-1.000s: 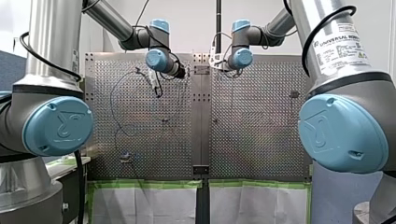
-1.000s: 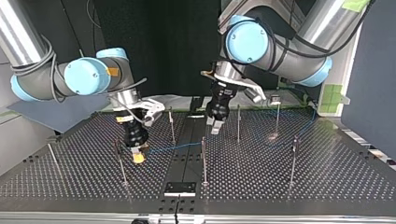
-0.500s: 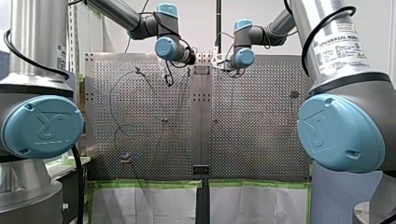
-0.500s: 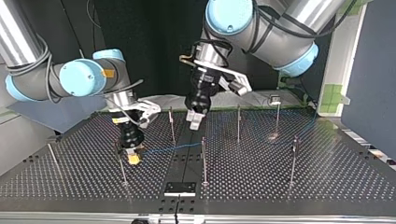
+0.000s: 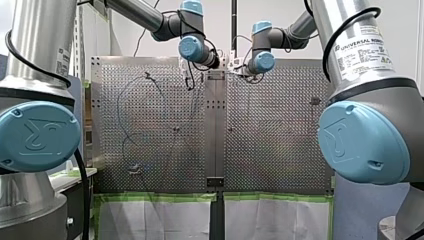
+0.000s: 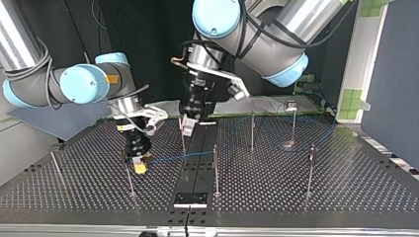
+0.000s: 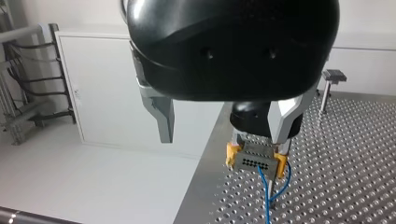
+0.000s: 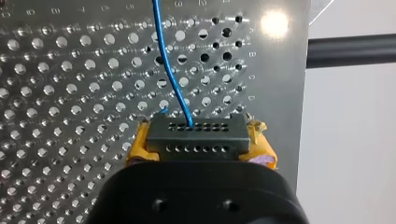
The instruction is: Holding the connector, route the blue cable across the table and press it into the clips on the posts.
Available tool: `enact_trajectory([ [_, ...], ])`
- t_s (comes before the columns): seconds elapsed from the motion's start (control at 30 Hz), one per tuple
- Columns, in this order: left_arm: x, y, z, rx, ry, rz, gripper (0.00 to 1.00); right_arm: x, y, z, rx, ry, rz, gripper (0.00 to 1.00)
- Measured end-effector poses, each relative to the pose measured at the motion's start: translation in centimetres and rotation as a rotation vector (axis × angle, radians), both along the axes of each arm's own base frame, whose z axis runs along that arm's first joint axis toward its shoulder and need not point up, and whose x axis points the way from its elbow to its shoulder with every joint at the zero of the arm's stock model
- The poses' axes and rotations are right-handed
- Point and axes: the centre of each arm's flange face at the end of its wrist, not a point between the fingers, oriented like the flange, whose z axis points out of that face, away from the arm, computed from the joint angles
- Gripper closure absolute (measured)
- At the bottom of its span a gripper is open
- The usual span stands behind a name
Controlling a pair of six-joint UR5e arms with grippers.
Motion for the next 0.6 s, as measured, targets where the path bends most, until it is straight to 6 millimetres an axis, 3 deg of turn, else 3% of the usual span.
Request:
enact_trajectory([
  [0.27, 2.9, -1.0, -0.9, 0.009, 0.009, 0.08, 0.0, 0.0, 0.0, 0.0, -0.001, 0.001, 0.006, 1.0],
  [0.6, 6.3, -1.9, -4.9, 0.033, 0.043, 0.127, 0.0, -0.3, -0.3, 0.1, -0.004, -0.001, 0.001, 1.0],
])
